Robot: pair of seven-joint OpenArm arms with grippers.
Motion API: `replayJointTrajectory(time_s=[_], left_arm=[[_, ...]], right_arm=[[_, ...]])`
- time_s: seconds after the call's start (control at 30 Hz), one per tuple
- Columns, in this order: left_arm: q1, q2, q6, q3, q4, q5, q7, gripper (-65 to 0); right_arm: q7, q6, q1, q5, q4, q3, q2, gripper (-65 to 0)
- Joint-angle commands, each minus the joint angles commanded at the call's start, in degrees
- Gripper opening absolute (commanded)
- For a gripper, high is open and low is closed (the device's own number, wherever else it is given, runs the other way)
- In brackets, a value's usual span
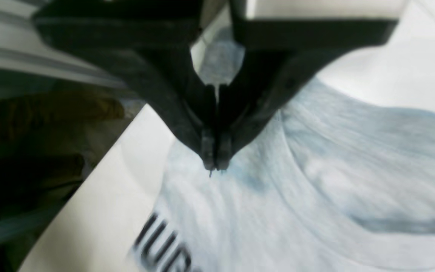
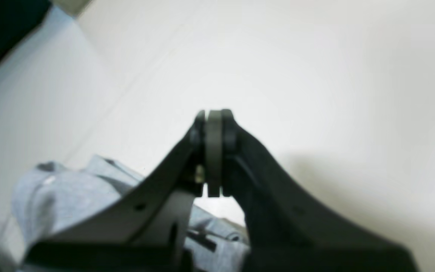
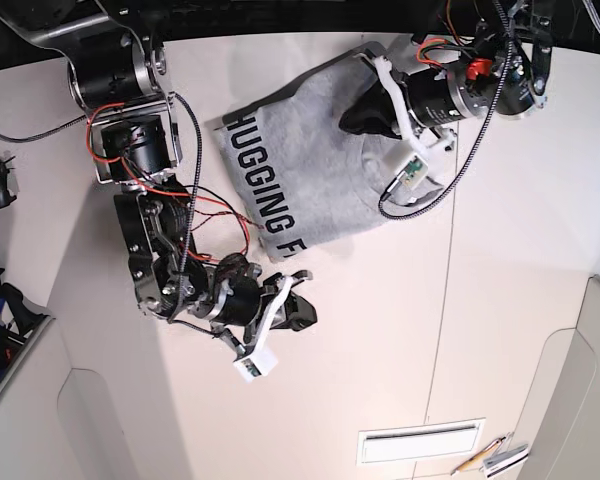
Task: Fold the T-shirt properly
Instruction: 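Release the bundle and pull the right gripper away, then grasp the bundle's edges with both grippers and square it up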
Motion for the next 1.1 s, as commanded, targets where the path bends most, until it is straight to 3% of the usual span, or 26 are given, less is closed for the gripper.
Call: replayJointTrajectory(time_s=[0.07, 0.23, 0.37, 0.47, 0.67, 0.8, 1.1], left_arm=[[-0.3, 0.0, 0.0, 1.7, -4.6, 3.5, -1.3, -65.0], [-0.7, 0.0, 0.0, 1.7, -10.4, 6.8, -1.4, -65.0], [-3.5, 0.0, 0.6, -1.4, -10.4, 7.3, -1.4, -65.0], [-5.7, -0.1, 0.6, -5.4, -10.4, 8.0, -1.2, -65.0], [-7.3, -3.5, 0.6, -7.7, -10.4, 8.3, -1.4, -65.0], [-9.7, -4.0, 0.6, -7.7, -10.4, 8.2, -1.4, -65.0], [-11.7, -4.0, 0.6, -7.7, -10.4, 7.9, -1.9, -65.0]], right_arm=[[1.0, 0.17, 0.2, -0.6, -2.3, -2.9, 0.0, -65.0], [0.4, 0.28, 0.2, -0.6, -3.2, -11.0, 0.1, -65.0], [-5.0, 0.13, 0.1, 1.1, -3.1, -12.0, 0.5, -65.0], [-8.3, 0.15, -0.8, 6.9, -2.1, -12.0, 2.7, -65.0], [-12.2, 0.15, -8.0, 13.6, 9.2, -11.8, 9.5, -65.0], [-13.2, 0.11, -15.2, 15.0, 18.9, -11.8, 12.6, -65.0], [-14.2, 0.15, -30.4, 17.0, 30.5, -11.8, 13.4, -65.0]])
